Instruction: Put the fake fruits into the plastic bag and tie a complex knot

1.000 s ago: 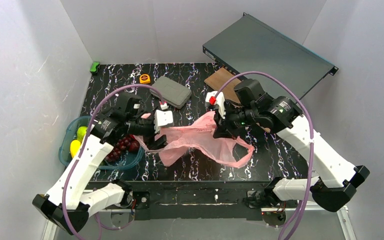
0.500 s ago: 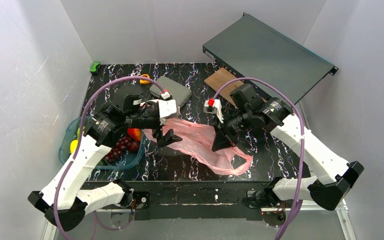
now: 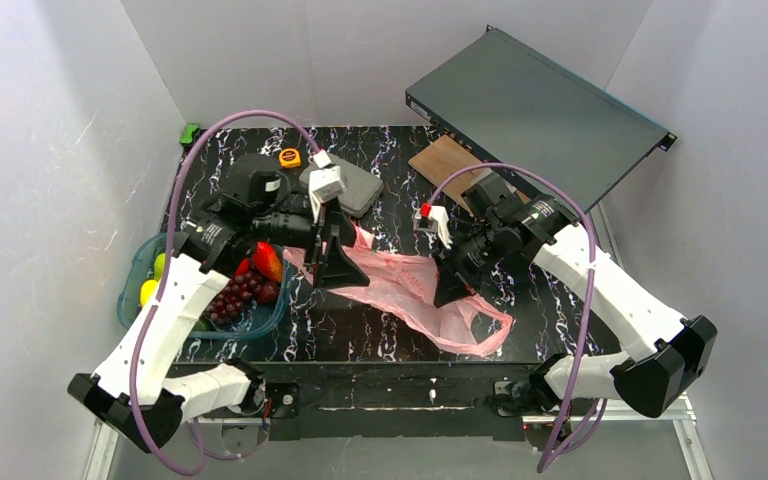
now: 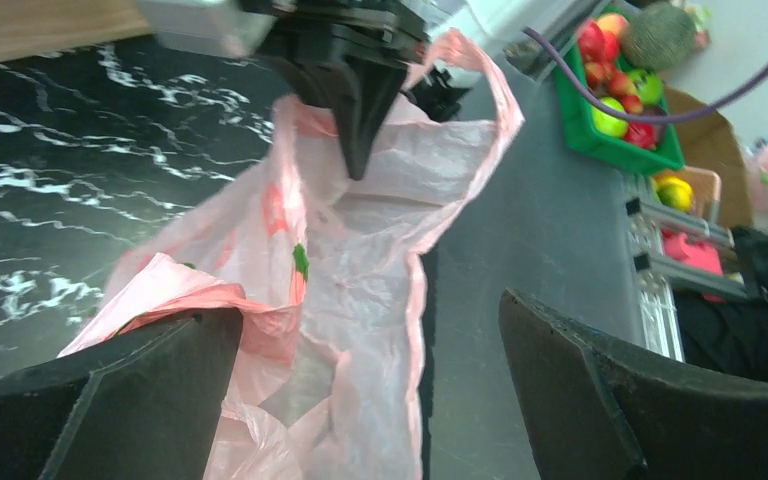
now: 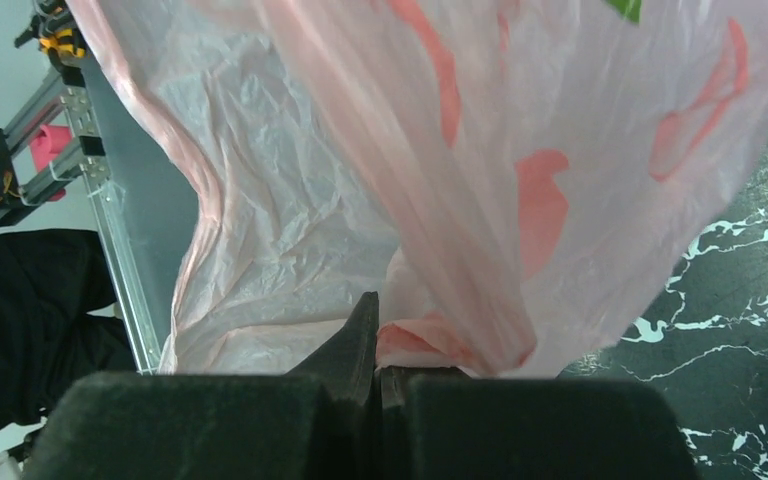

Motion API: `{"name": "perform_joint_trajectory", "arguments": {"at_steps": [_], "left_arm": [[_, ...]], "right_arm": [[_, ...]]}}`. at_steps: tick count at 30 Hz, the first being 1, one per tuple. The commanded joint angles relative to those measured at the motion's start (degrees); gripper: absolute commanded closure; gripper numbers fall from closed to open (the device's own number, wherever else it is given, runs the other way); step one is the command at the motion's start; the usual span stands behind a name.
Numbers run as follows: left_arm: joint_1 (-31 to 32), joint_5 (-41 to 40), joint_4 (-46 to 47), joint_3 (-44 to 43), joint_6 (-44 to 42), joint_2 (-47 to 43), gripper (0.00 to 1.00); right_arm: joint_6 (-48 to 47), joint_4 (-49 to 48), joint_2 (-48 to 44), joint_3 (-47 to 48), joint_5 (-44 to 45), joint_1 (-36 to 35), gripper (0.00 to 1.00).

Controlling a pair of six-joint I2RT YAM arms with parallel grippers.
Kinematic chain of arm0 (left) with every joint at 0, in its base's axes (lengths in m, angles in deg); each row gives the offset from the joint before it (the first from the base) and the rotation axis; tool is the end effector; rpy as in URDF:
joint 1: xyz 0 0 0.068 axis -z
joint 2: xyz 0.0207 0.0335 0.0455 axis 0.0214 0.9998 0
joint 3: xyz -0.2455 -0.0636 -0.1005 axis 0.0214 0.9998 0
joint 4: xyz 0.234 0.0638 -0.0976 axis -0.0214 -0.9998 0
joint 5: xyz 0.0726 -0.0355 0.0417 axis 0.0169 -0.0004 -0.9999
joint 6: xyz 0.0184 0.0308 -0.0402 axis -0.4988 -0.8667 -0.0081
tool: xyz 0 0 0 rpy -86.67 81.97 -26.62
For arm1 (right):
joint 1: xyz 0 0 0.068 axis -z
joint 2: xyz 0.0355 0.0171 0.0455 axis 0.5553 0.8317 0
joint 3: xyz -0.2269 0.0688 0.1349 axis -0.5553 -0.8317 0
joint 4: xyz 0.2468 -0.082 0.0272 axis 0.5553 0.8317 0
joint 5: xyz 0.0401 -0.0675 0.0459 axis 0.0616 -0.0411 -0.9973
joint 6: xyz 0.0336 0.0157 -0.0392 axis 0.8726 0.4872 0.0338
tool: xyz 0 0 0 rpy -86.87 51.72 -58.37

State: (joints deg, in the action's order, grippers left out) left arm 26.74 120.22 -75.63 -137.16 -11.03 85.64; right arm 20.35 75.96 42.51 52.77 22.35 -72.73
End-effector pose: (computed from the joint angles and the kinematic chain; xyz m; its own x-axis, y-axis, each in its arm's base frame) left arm 0.1688 -0.1241 0.4342 -0.2831 0.1896 -0.9401 0.9589 0.0741 -0.2739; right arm 0.1674 0.1655 0.3489 -0.4866 -0.6326 -0.6025 -0.8645 0.2491 0.4367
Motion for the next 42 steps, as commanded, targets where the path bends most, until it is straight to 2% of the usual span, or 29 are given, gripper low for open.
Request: {"name": "perform_joint_trajectory", "arguments": {"at_steps": [1, 4, 8, 9, 12, 14, 18, 19, 21, 25, 27, 30, 37, 40, 42], "left_arm": [[7.0, -1.2, -9.4, -4.3, -5.6, -0.2, 0.02], [11.1, -4.3, -13.4, -5.8, -8.9, 1.5, 0.02], [10.9, -18.8, -23.3, -8.9, -11.6, 7.0, 0.16], [9.4, -18.2, -25.8, -9.6, -12.8, 7.7, 0.16], [3.9, -14.1, -26.2, -6.6, -14.0, 4.5, 0.12], [3.6, -21.3, -26.2, -4.2, -16.0, 1.4, 0.03], [3.6, -34.4, -30.0, -5.0, -21.3, 1.5, 0.02], [3.6, -34.9, -31.3, -6.2, -22.6, 2.0, 0.02], [3.6, -30.6, -34.7, -9.9, -25.9, 2.6, 0.02], [4.1, -15.3, -34.3, -15.6, -26.2, 1.3, 0.02], [8.1, -15.0, -31.0, -14.8, -25.0, 0.2, 0.02], [20.6, -23.2, -27.9, -11.6, -25.5, 0.4, 0.02], [30.3, -37.7, -17.2, -3.1, -31.6, 2.9, 0.04], [32.2, -40.0, -16.4, 2.9, -35.6, 3.3, 0.17], [33.0, -40.6, -16.1, 9.2, -36.9, 2.4, 0.32]], "right_arm": [[2.9, -2.0, 0.3, 3.3, -5.6, 0.4, 0.99], [3.7, -1.8, 0.8, 4.5, -9.1, 0.7, 0.99], [2.7, 0.4, -0.1, 5.8, -12.2, 1.6, 0.99], [2.2, 1.0, -0.6, 5.6, -11.8, 1.8, 0.99], [0.6, 3.1, -2.8, 3.3, -10.5, 3.1, 0.99], [0.3, 3.5, -4.0, 1.2, -9.5, 4.5, 0.99], [0.3, 3.5, -4.6, -1.3, -9.5, 6.2, 0.99], [0.6, 3.2, -4.4, -1.5, -9.6, 6.3, 0.99], [1.3, 2.5, -3.6, -1.1, -10.0, 6.3, 0.99], [2.9, 1.3, -1.2, 0.1, -11.3, 6.3, 0.99], [3.9, 0.4, -0.6, 0.5, -12.0, 6.3, 0.99], [5.1, -0.5, 0.2, 1.0, -12.9, 6.4, 0.99], [6.7, -1.7, 0.4, 0.9, -14.4, 6.7, 0.99], [6.9, -2.7, 0.5, 0.3, -14.5, 6.9, 0.99], [6.7, -3.5, 0.7, 0.0, -14.1, 7.3, 0.99]]}}
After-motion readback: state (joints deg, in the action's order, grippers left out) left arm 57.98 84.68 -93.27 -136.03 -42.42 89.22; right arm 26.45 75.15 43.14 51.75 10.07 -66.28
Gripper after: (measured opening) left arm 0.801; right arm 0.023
